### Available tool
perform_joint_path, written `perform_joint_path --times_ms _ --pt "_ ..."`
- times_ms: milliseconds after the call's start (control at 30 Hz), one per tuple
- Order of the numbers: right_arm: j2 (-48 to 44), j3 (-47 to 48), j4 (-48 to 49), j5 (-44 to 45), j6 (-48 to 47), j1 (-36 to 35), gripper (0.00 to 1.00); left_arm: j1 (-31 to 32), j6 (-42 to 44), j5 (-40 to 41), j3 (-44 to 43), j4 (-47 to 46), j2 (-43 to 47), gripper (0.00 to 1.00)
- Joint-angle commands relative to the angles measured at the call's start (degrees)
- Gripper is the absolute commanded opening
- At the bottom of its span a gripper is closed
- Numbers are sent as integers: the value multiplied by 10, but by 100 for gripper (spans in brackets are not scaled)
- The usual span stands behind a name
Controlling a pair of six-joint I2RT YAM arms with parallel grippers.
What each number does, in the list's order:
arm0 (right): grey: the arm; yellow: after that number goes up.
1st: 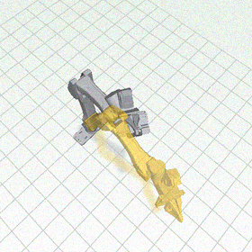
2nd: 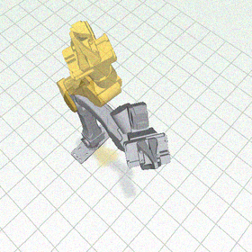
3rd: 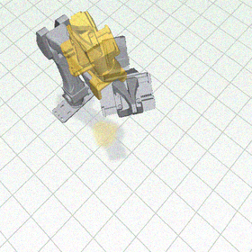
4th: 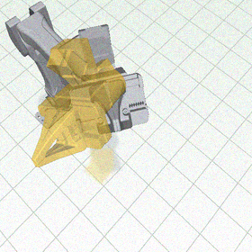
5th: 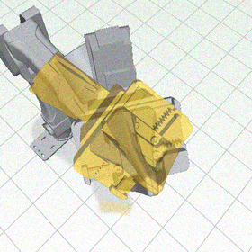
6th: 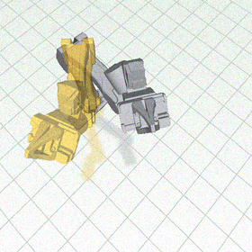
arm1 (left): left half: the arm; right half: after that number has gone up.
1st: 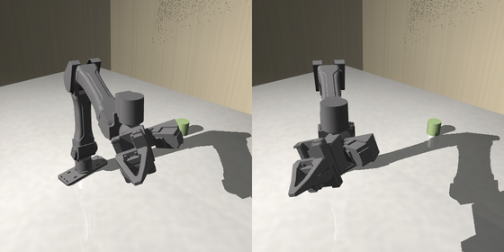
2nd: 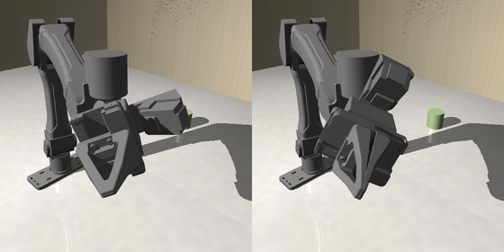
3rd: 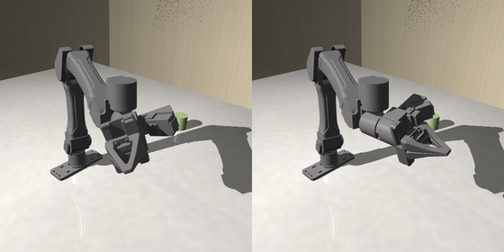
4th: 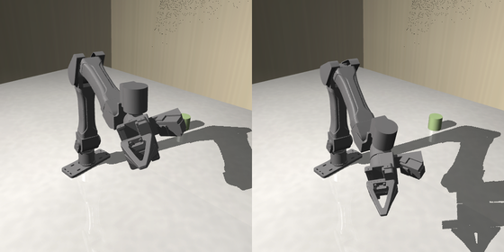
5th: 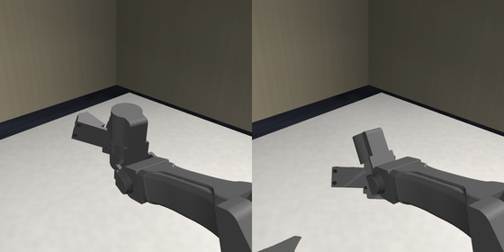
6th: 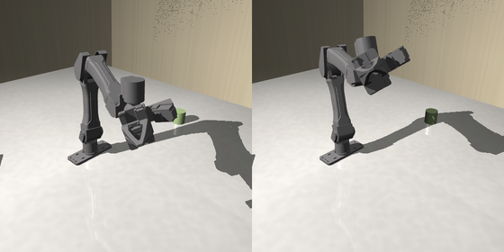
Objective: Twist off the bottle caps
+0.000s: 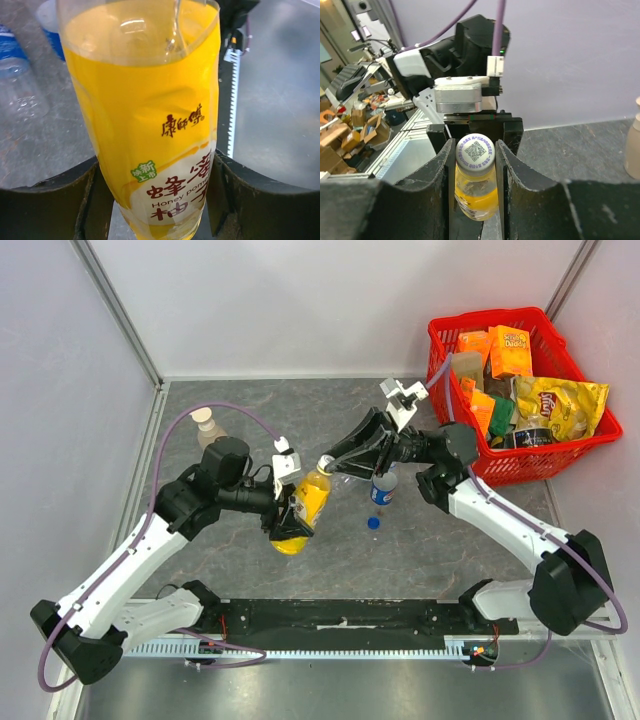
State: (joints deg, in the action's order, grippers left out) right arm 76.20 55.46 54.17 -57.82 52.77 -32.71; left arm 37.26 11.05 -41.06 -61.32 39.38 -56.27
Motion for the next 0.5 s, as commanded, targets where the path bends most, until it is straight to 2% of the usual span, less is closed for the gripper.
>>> perform_joint_path --times_ms 0,167,400,467 --pt "-9 -20 87 -26 7 -7 0 15 56 -130 -28 -15 -2 2" --pt "-23 -47 149 -36 12 -7 0 15 60 -142 -28 -16 2 2" --pt "-30 -58 169 -30 8 -7 0 15 62 -139 -25 -13 6 2" --pt "-33 -61 169 -19 6 -5 10 15 61 -128 -24 -14 9 2"
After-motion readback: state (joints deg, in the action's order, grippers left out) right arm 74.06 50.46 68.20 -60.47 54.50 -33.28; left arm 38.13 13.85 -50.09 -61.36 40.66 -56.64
